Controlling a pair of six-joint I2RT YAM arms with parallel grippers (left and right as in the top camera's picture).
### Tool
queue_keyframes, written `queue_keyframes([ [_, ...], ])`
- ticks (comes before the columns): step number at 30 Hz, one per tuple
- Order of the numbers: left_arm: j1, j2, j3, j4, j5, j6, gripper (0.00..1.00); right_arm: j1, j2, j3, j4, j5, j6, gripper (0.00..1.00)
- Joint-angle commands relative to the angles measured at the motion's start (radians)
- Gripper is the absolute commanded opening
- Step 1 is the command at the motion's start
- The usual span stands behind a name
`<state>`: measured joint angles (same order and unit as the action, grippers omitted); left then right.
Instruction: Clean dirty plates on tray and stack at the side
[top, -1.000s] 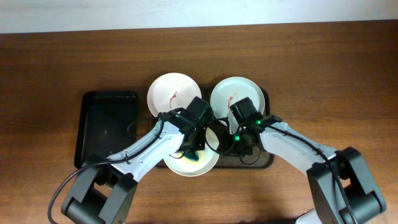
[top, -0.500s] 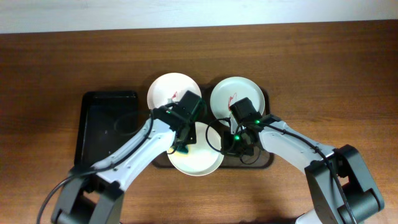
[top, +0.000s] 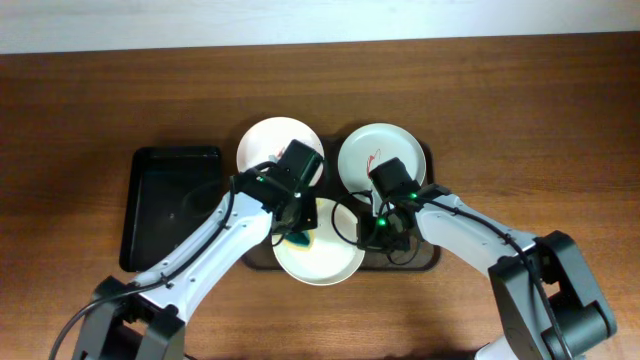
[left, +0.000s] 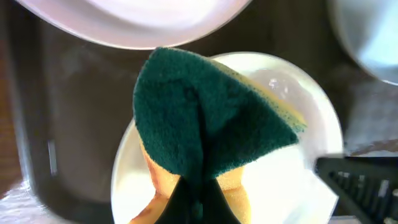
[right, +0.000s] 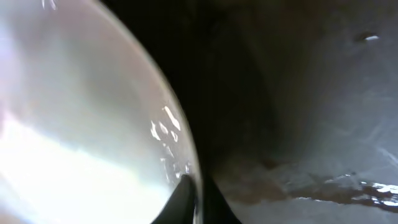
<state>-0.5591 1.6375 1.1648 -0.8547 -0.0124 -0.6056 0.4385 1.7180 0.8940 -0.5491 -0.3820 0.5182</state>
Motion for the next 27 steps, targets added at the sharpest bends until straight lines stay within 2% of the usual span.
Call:
queue_keyframes([
  [1,0.047,-0.074,0.016,-0.041,-0.043,0.032,0.00,0.006,0.011,-0.011,-0.011,0.028,-0.008,0.04],
  [5,0.105,-0.111,0.016,-0.068,-0.043,0.101,0.00,0.005,-0.014,-0.004,-0.026,0.052,-0.016,0.04],
  [10,0.244,-0.120,0.016,-0.082,0.047,0.297,0.00,0.005,-0.140,0.038,-0.141,0.257,-0.016,0.04],
  [15,0.364,-0.120,0.016,-0.082,0.062,0.350,0.00,0.006,-0.262,0.042,-0.202,0.399,-0.077,0.04],
  [18,0.438,-0.118,0.016,-0.082,0.077,0.474,0.00,0.006,-0.357,0.042,-0.211,0.501,-0.122,0.04],
  [22,0.538,-0.116,0.014,-0.074,0.075,0.529,0.00,0.008,-0.458,0.042,-0.184,0.700,-0.191,0.04],
  [27,0.606,-0.107,0.005,-0.040,0.009,0.528,0.00,0.079,-0.468,0.043,-0.125,0.911,-0.308,0.04],
])
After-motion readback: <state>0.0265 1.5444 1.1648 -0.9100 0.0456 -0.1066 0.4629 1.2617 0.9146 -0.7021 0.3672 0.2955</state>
